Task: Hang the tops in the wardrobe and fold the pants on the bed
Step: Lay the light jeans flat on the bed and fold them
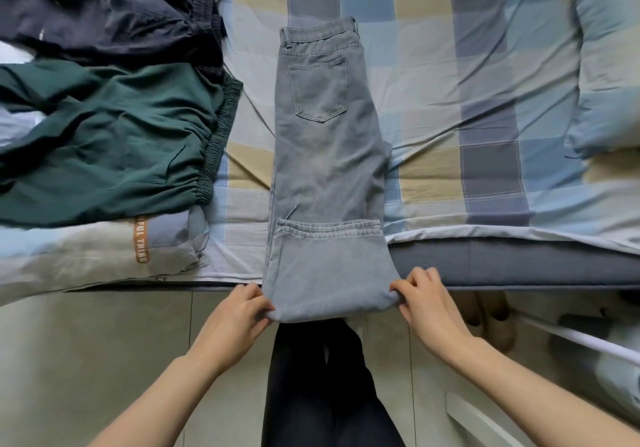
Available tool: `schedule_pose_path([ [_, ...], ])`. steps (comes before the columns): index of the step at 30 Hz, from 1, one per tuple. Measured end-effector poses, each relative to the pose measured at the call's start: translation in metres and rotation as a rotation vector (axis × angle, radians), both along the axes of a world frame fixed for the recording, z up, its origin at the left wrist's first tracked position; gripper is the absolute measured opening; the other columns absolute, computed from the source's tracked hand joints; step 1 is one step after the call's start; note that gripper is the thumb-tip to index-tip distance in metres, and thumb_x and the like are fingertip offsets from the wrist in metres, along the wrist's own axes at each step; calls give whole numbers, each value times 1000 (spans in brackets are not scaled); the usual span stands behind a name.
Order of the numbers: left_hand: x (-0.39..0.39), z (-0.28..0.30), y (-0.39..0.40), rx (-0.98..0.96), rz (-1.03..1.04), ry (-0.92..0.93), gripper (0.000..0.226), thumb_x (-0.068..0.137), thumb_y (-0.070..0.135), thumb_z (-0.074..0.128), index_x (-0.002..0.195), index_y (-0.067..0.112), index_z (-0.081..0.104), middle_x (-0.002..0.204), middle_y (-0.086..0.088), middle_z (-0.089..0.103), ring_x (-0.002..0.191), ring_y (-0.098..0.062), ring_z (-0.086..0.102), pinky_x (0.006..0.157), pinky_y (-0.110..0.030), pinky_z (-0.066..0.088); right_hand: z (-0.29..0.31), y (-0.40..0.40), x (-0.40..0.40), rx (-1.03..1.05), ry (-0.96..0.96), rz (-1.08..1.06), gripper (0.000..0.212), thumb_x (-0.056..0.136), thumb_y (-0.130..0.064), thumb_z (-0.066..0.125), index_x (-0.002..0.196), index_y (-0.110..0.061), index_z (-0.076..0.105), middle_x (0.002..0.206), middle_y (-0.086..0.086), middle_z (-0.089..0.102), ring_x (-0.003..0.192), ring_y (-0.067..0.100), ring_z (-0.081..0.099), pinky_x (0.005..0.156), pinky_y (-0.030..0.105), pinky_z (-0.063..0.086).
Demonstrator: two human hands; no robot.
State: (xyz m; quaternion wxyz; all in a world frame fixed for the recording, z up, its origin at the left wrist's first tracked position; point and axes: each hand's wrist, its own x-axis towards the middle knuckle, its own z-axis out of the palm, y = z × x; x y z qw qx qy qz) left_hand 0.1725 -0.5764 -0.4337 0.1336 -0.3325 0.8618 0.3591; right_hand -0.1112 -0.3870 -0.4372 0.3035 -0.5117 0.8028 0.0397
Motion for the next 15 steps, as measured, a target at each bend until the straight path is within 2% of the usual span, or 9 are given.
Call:
schedule_pose_path([
  [2,-10,13,-27,83,2,-12,12,85,21,73,87,15,62,108,11,51,99,-10,55,89,-27,45,7,-22,-19,-1,-108,-9,25,86,-23,62,111,-22,62,109,1,43,104,19,38,91,29,39],
  [4,-29,27,-71,347,18,-72,13,88,22,71,87,15,60,113,16,56,101,-1,56,95,-23,43,22,-55,-52,28,-453,-137,17,82,-19,70,99,-17,66,104,0,52,101,14,46,91,28,39],
  [5,-42,35,-93,478,6,-99,14,89,24,69,88,13,60,101,17,61,92,2,58,89,-24,46,31,-73,-68,64,-635,-204,13,81,-14,72,92,-14,65,94,0,57,92,12,51,83,29,40],
  [6,-58,39,-123,582,2,-104,16,89,26,67,88,11,62,87,14,64,81,2,59,80,-24,49,35,-95,-87,70,-734,-252,11,81,-11,72,86,-9,63,84,1,58,83,13,53,75,30,40],
  [8,-99,41,-181,696,83,-22,13,91,25,64,86,13,66,73,6,64,72,-6,61,68,-21,52,33,-138,-123,-1,-755,-358,13,84,-13,70,85,-7,58,76,1,55,75,13,53,68,29,42],
  [10,-148,29,-238,667,289,158,14,94,26,61,87,16,68,75,2,62,71,-11,58,64,-19,52,19,-187,-155,-172,-818,-617,13,89,-22,66,96,-14,58,81,-3,61,76,9,59,66,24,51],
  [12,-197,2,-287,685,531,321,14,97,32,57,98,21,66,89,1,62,76,-11,59,72,-23,52,-5,-232,-186,-349,-978,-954,15,94,-33,57,105,-22,55,97,-1,65,88,13,62,77,32,53],
  [14,-234,-41,-314,773,700,350,15,99,40,52,104,28,60,99,5,63,83,-9,61,85,-31,48,-40,-263,-204,-380,-1065,-1198,21,96,-43,49,110,-27,52,113,3,61,105,18,58,94,41,45],
  [15,-243,-64,-315,767,730,277,18,98,43,51,108,29,56,101,6,62,85,-9,60,90,-36,45,-59,-269,-204,-301,-1033,-1243,26,96,-47,47,113,-29,50,116,1,59,108,18,56,98,42,41],
])
